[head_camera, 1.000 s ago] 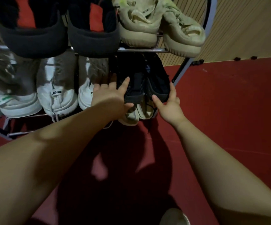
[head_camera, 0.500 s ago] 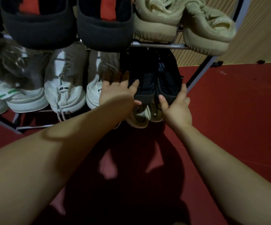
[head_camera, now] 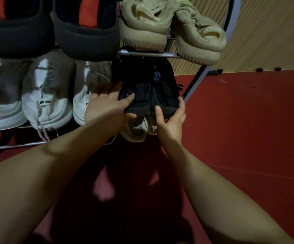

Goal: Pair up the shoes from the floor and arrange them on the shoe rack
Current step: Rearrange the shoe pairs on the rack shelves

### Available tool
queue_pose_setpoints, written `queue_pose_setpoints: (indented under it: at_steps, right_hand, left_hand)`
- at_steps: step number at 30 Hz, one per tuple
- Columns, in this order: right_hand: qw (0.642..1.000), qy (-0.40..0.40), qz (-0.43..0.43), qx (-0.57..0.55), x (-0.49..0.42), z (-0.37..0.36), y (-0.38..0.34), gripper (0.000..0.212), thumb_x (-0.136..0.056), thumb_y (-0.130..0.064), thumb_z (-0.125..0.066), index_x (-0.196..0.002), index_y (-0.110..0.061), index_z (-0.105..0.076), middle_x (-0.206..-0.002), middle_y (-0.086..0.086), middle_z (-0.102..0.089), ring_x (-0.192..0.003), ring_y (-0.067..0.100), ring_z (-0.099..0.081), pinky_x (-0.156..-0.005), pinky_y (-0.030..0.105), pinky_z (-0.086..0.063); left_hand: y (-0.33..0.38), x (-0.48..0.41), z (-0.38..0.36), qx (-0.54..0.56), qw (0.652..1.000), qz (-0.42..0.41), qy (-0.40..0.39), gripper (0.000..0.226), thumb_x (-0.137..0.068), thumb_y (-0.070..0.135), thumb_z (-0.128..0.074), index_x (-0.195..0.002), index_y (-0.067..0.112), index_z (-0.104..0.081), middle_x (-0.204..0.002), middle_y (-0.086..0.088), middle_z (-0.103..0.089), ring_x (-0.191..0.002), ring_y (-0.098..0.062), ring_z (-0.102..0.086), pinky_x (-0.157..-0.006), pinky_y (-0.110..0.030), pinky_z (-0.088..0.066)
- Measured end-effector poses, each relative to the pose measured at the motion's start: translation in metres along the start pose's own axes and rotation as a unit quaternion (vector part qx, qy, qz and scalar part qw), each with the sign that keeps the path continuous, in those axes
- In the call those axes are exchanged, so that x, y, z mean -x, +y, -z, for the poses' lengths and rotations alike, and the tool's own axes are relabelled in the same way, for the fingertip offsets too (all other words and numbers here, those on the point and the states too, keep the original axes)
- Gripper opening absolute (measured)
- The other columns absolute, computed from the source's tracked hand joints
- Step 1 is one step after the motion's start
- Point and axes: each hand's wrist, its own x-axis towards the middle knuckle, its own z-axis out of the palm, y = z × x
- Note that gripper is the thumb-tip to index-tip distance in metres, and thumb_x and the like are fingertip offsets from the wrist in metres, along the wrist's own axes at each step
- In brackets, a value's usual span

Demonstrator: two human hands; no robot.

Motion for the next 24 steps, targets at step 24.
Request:
queue_pose_setpoints:
  at_steps: [24]
  right_hand:
    - [0.977,-0.053,0.096,0.181,0.06,-0.011,0.031,0.078,-0.09,-0.041,-0.057,-0.151,-0.024,-0.011,-0.157,0.01,-0.007,-0.143,0.028,-0.011,-0.111,0.047,-0.015]
  left_hand:
    - [-0.041,0.121,-0.073,-0.101,0.968,-0.228,-0.024,0.085,-0.069,0.046,-0.069,-0.143,0.023,-0.035,-0.146,-0.019,-0.038,-0.137,-0.039,-0.032,-0.11,-0.055,-0.014]
